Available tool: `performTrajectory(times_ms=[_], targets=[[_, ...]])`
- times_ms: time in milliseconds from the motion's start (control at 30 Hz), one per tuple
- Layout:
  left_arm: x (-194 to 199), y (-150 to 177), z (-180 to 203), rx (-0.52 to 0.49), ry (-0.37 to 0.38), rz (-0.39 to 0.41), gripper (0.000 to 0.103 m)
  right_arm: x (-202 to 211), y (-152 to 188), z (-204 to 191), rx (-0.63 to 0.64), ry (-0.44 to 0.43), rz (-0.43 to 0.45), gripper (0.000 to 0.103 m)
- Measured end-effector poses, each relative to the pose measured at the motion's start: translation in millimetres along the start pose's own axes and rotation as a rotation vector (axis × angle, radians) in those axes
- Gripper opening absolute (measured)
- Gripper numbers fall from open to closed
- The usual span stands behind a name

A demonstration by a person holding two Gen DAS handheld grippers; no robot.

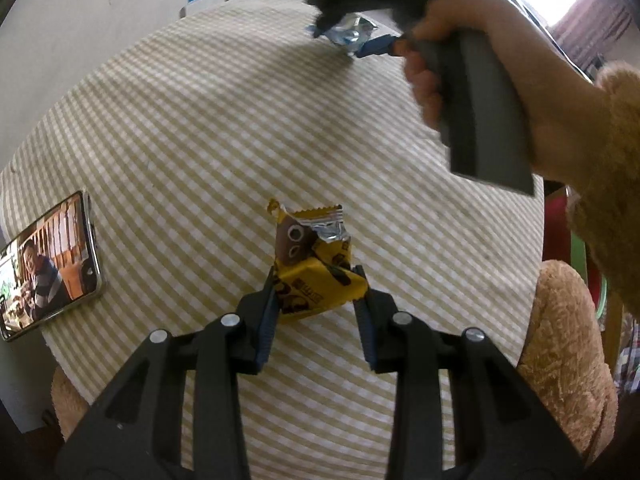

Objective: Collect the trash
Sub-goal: 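Grasp the yellow wrapper with the left tool while the right tool grasps the white-blue wrapper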

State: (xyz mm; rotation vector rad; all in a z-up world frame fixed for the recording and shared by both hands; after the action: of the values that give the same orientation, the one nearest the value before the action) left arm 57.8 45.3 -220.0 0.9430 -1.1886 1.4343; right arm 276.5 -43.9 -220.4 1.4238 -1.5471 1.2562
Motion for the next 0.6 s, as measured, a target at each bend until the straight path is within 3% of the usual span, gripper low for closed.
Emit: performTrajectory(times_ms=[267,367,600], targets=[[-3,-2,-5,0.023,0.005,-0.008,0.035,47,47,14,0.07,-0.064,0.025,0.032],[-3,-3,-10,0.051,0.012,-0.003,0.048,64,82,26,0.074,-0.079,0.019,0.032],[4,4,-23,0.103,0.004,0.002,0.056,78,171,54,0.092,-0.048,-0.062,0.033]])
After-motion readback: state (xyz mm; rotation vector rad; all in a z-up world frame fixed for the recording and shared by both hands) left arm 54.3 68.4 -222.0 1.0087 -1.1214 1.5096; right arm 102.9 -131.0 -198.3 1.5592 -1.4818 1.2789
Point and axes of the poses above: each gripper's, at about its wrist camera, not at the fingertips, and x roughly against the way its jaws point, z to its right, y to its underside, the point moved 2 cm from there along -x, roughly the way its jaws point, and after that the axes turned 11 degrees about -z, right-handed, at the moved point
